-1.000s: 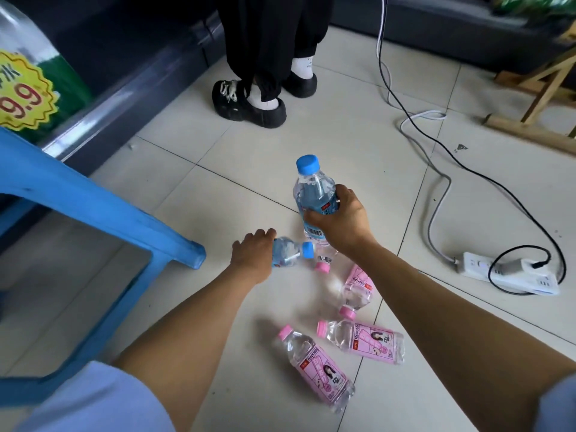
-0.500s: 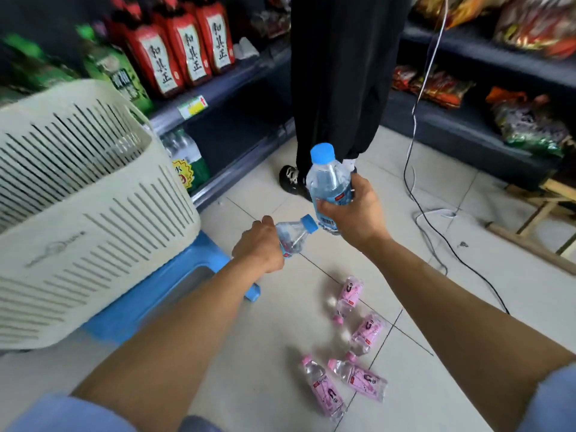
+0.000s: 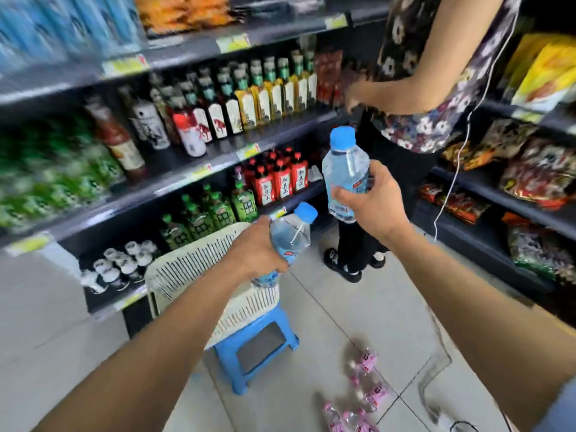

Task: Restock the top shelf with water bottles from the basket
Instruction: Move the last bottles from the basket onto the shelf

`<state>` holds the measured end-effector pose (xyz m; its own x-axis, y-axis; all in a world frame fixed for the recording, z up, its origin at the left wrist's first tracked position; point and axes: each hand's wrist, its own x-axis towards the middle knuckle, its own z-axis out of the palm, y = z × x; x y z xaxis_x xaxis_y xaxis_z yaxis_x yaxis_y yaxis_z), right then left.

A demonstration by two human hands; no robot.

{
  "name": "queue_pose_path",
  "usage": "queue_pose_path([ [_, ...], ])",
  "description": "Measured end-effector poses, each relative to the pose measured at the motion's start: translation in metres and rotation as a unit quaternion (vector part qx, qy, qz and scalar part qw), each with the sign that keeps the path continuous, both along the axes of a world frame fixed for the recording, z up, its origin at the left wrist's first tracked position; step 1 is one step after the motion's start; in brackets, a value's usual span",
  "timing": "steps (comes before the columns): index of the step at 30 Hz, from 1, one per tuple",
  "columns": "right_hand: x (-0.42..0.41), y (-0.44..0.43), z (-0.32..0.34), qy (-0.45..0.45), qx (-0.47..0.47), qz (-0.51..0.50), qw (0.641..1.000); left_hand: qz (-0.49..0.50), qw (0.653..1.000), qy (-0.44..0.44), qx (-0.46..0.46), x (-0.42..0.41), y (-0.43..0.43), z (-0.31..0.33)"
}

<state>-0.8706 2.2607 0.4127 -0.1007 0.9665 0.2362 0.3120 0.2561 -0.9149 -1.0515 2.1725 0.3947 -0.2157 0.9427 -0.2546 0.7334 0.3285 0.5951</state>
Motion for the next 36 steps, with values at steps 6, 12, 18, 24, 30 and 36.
queue_pose_path([
  [6, -0.014, -0.026, 0.097, 0.068, 0.004, 0.105, 0.992, 0.056, 0.981, -0.176, 0.064, -0.019, -0.064, 0.107],
  [12, -0.043, -0.049, 0.128, 0.123, -0.053, 0.218, 0.967, 0.103, 0.951, -0.277, 0.092, -0.028, -0.129, 0.148],
  [18, -0.094, -0.062, 0.137, 0.136, -0.094, 0.3, 0.94, 0.157, 0.935, -0.29, 0.127, -0.054, -0.165, 0.158],
  [24, -0.153, -0.063, 0.148, 0.14, -0.15, 0.374, 0.905, 0.191, 0.925, -0.289, 0.156, -0.101, -0.177, 0.168],
  [30, -0.212, -0.052, 0.153, 0.192, -0.246, 0.394, 0.864, 0.198, 0.923, -0.275, 0.184, -0.155, -0.168, 0.179],
  [36, -0.263, -0.041, 0.151, 0.314, -0.384, 0.379, 0.781, 0.195, 0.921, -0.274, 0.194, -0.198, -0.161, 0.182],
])
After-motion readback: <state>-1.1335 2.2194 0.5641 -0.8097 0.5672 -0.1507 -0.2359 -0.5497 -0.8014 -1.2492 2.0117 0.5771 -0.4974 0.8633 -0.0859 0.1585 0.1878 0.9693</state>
